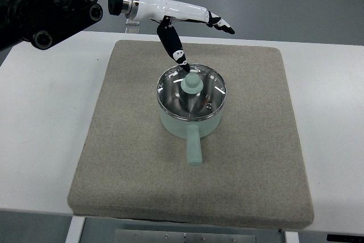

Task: Place lid left of pot with left hand
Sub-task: 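Move the left hand over the glass lid, fingers pointing down, then lower the left hand onto the lid and close fingers around the green knob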

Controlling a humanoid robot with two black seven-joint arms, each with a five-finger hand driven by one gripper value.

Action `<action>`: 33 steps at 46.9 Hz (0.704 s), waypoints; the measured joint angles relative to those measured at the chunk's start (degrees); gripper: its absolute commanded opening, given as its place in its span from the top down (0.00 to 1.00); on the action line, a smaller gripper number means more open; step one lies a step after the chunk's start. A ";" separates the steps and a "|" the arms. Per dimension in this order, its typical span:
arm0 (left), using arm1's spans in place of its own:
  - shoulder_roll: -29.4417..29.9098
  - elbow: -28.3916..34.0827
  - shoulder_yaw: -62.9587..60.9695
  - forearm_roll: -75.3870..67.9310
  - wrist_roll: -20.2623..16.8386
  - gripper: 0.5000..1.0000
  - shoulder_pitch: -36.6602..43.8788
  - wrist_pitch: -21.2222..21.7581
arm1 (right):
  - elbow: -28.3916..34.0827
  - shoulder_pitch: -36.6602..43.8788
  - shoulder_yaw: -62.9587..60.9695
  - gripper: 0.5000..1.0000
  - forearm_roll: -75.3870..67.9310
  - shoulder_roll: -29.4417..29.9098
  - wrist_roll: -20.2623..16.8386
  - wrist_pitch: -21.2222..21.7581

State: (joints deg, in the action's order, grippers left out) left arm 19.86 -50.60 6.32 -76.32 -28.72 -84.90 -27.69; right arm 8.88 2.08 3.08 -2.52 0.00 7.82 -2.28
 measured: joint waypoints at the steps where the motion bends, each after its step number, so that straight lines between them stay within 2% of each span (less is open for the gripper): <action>1: 0.01 -0.45 0.00 -2.25 -0.65 0.02 -0.16 0.00 | 0.00 0.00 0.00 0.15 0.00 0.00 0.00 0.00; 12: 1.06 -5.61 -0.01 -14.74 -6.13 0.02 -1.34 -0.12 | 0.00 0.00 0.00 0.15 -0.02 0.00 0.00 0.00; 24: 1.44 -6.79 -1.47 -24.44 -6.29 0.02 -3.23 -0.03 | 0.00 0.02 0.00 0.15 -0.02 0.00 0.00 0.00; 33: 1.41 -6.79 -1.54 -25.04 -6.29 0.02 -2.97 0.01 | 0.00 0.01 -0.01 0.15 -0.02 0.00 0.00 0.00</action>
State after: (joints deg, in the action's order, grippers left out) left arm 21.27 -57.40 4.79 -101.36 -35.02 -87.87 -27.68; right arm 8.88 2.09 3.07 -2.54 0.00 7.82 -2.28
